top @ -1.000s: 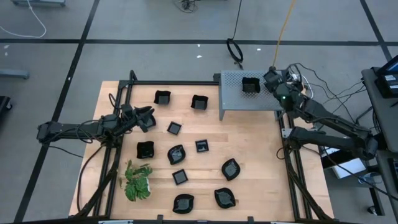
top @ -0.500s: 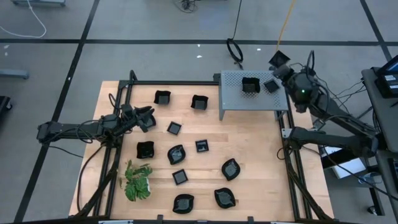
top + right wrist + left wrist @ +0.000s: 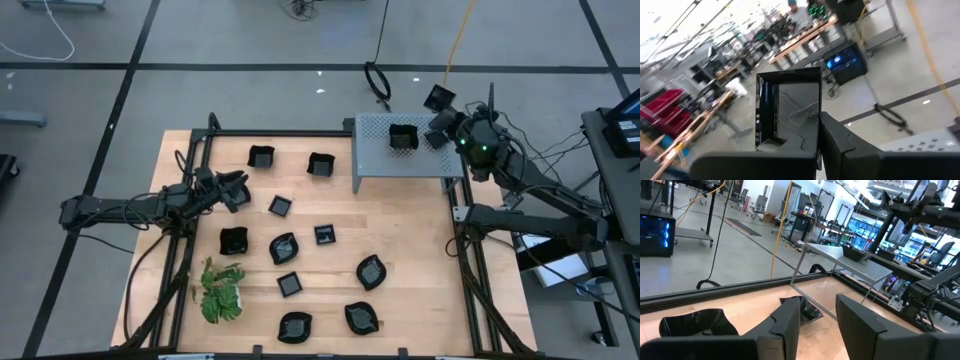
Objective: Pick & Place Mini shaped plates
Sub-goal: Stack the black square plate on the black square plates on the shelf
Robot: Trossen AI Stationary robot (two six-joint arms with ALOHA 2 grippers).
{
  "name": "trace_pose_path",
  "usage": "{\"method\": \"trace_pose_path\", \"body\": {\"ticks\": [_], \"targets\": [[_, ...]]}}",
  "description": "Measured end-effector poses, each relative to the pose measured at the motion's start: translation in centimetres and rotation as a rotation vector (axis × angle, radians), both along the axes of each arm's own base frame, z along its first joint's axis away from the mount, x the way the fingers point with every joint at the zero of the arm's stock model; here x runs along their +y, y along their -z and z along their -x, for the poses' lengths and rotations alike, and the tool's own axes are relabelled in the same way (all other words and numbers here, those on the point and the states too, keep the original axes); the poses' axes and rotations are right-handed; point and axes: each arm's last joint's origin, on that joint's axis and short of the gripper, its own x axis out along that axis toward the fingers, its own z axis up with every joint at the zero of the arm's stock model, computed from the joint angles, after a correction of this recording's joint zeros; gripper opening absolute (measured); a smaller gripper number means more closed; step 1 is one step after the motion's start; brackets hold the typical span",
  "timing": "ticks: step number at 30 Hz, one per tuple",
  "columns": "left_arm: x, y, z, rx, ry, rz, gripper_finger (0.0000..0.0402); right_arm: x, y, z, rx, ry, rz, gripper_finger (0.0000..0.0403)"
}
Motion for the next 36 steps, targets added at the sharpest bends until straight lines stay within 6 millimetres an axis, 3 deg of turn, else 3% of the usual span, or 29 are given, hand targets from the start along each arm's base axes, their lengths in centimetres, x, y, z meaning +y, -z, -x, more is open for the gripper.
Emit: {"method": "trace_pose_path", "body": {"ticks": [9, 20, 27, 32, 36], "targets": [[0.0, 0.0, 0.0, 0.0, 0.0, 0.0, 0.0129, -0.2, 1.0, 0.4, -0.001, 0.05, -0.076, 0.0], [0.0, 0.0, 0.0, 0.0, 0.0, 0.0, 0.0129, -1.6, 2.6, 2.0, -0.144, 0.219, -0.341, 0.0], [0.0, 0.0, 0.0, 0.0, 0.0, 0.0, 0.0129, -3.9, 1.4, 1.0, -0.109, 0.294, -0.501, 0.0], [0.0, 0.0, 0.0, 0.0, 0.0, 0.0, 0.0129, -4.9, 1.7, 0.5, -0.062, 0.401, -0.74, 0.0], [0.0, 0.0, 0.0, 0.0, 0.0, 0.0, 0.0129, -5.3, 2.1, 0.0, -0.072, 0.425, -0.78, 0.0]]}}
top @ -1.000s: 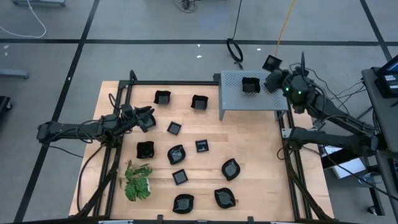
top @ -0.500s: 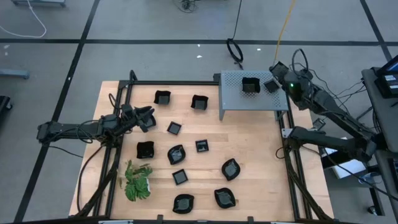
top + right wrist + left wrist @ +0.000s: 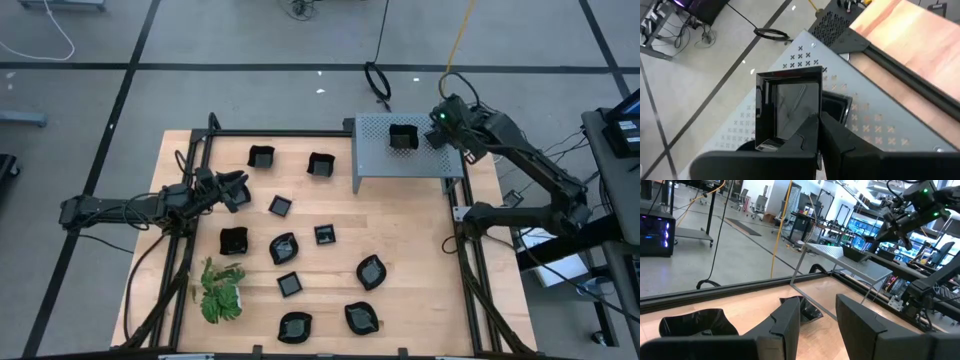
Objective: Pick & Place Mini shaped plates
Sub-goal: Stack the black square plate on the black square plates on the shelf
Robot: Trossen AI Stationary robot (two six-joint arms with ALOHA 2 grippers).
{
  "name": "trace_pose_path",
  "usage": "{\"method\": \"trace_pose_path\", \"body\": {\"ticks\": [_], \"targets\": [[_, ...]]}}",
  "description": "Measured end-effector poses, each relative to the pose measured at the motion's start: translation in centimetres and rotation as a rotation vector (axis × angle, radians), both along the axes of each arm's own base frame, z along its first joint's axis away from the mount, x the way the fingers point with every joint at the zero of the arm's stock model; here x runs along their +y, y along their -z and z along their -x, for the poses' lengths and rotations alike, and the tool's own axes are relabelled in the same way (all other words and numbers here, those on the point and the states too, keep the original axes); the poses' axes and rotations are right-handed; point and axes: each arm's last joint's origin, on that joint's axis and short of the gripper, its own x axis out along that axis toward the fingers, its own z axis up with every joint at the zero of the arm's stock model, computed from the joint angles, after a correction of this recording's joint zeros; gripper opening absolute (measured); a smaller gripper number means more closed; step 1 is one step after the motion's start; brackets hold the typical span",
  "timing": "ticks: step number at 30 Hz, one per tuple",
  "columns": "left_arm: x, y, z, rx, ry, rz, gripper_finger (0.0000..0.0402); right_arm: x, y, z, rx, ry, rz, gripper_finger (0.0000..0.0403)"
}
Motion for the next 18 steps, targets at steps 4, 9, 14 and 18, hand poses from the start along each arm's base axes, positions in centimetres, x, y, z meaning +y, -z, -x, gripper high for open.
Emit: {"method": "trace_pose_path", "body": {"ticks": [4, 9, 14, 18], "targets": [[0.0, 0.0, 0.0, 0.0, 0.0, 0.0, 0.0129, 0.1, 0.6, -0.2, -0.016, 0.042, -0.006, 0.0], [0.0, 0.0, 0.0, 0.0, 0.0, 0.0, 0.0129, 0.3, 2.5, -0.5, -0.043, 0.103, -0.035, 0.0], [0.0, 0.0, 0.0, 0.0, 0.001, 0.0, 0.0129, 0.3, 4.3, -1.1, -0.085, 0.123, -0.038, 0.0], [0.0, 0.0, 0.0, 0.0, 0.0, 0.0, 0.0129, 0.3, 4.5, -1.1, -0.099, 0.146, -0.03, 0.0]]}}
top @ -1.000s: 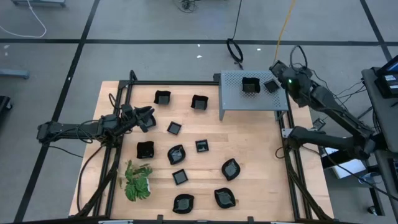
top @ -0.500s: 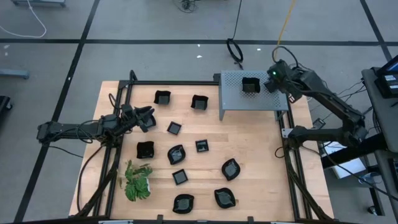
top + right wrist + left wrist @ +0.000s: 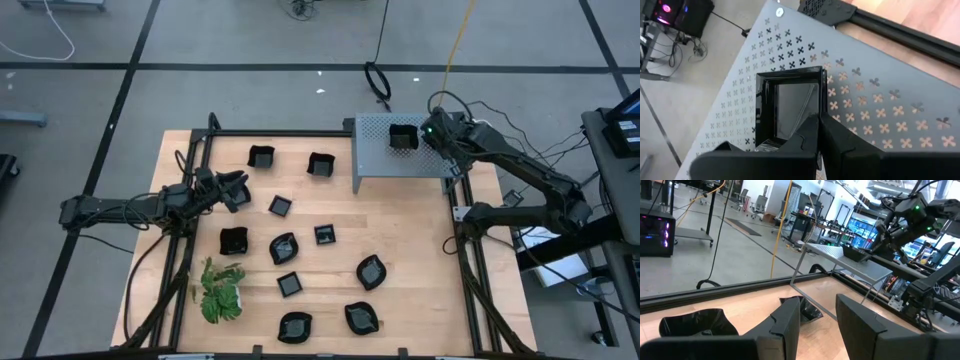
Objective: Pick & Place Mini shaped plates
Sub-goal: Stack the black square plate on the black square plates on the shelf, then move the black distorted square plate to the middle of the table
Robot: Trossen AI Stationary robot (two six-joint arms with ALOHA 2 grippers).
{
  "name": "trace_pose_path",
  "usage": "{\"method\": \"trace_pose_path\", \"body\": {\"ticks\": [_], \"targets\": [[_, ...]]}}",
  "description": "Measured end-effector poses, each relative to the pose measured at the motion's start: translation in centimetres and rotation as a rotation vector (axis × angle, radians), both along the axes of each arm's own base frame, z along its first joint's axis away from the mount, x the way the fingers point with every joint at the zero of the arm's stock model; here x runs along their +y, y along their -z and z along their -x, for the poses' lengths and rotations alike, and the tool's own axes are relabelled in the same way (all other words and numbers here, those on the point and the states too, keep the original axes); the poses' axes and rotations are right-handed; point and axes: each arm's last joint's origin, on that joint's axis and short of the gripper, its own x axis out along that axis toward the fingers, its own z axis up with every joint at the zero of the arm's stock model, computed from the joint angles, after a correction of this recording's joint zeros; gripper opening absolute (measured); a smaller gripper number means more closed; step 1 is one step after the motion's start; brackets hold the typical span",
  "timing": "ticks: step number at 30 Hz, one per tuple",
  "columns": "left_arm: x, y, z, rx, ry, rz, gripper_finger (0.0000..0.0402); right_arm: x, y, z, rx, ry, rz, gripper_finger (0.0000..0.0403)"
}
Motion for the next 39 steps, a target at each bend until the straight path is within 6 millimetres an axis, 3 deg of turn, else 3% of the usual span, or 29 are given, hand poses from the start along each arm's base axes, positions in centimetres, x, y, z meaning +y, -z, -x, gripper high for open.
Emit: {"method": "trace_pose_path", "body": {"ticks": [18, 34, 39], "targets": [[0.0, 0.0, 0.0, 0.0, 0.0, 0.0, 0.0129, -0.3, -0.3, -0.2, 0.004, 0.007, 0.061, 0.0003], [0.0, 0.0, 0.0, 0.0, 0.0, 0.0, 0.0129, -0.2, -0.3, -0.2, 0.012, -0.039, 0.042, 0.0085], [0.0, 0.0, 0.0, 0.0, 0.0, 0.0, 0.0129, 0.4, -1.5, 0.5, -0.038, -0.06, 0.116, 0.0098]]}}
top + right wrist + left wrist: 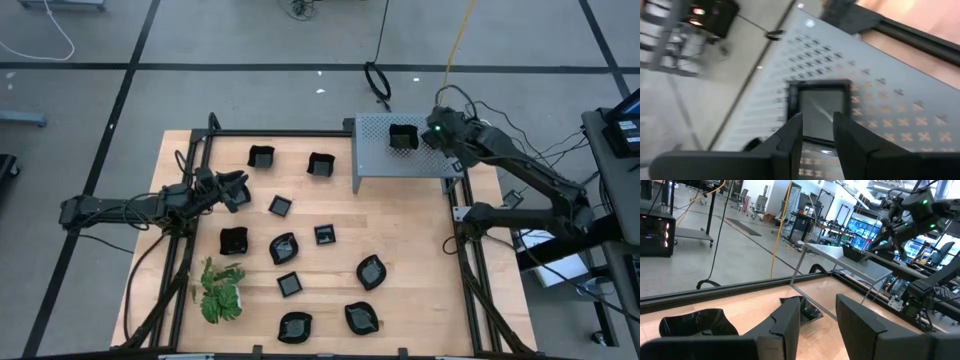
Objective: Pick & Place Mini shaped plates
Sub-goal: Move the black distorted square plate to the middle of the table
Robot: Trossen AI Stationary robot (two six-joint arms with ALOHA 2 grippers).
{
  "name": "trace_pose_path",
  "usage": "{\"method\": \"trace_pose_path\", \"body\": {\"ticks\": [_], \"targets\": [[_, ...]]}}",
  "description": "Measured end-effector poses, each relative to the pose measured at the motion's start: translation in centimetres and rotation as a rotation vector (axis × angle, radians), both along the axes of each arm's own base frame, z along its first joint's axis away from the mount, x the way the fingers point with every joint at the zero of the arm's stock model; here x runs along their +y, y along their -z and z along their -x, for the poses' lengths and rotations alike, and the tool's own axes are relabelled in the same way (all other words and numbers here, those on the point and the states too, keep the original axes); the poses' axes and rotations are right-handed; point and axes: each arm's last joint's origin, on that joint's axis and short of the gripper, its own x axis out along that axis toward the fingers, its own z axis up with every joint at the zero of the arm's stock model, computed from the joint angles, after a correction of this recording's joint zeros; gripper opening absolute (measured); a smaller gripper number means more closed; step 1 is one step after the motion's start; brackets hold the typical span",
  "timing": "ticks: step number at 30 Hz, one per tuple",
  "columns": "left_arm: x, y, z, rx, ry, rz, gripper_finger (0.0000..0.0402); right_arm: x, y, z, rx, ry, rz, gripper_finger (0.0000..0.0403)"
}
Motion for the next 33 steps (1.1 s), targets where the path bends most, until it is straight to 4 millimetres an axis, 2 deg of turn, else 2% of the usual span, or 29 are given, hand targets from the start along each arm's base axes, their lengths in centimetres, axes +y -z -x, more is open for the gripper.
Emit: {"method": "trace_pose_path", "body": {"ticks": [7, 13, 20, 23, 29, 33], "targets": [[0.0, 0.0, 0.0, 0.001, 0.0, 0.0, 0.0129, 1.1, -2.9, 1.4, 0.035, -0.147, 0.226, 0.0092], [0.0, 0.0, 0.0, 0.0, 0.0, 0.0, 0.0129, 1.7, -5.9, 1.9, 0.168, -0.375, 0.492, 0.0091], [0.0, 0.0, 0.0, 0.0, -0.001, 0.0, 0.0129, 2.0, -9.2, 2.3, 0.339, -0.456, 0.796, 0.0091], [0.0, 0.0, 0.0, 0.0, 0.0, 0.0, 0.0129, 2.1, -9.9, 2.3, 0.385, -0.499, 0.874, 0.0091], [0.0, 0.0, 0.0, 0.0, 0.0, 0.0, 0.0129, 2.4, -11.0, 1.7, 0.477, -0.721, 1.061, 0.0091], [0.0, 0.0, 0.0, 0.001, 0.0, 0.0, 0.0129, 2.7, -11.7, 1.3, 0.474, -0.851, 1.209, 0.0091]]}}
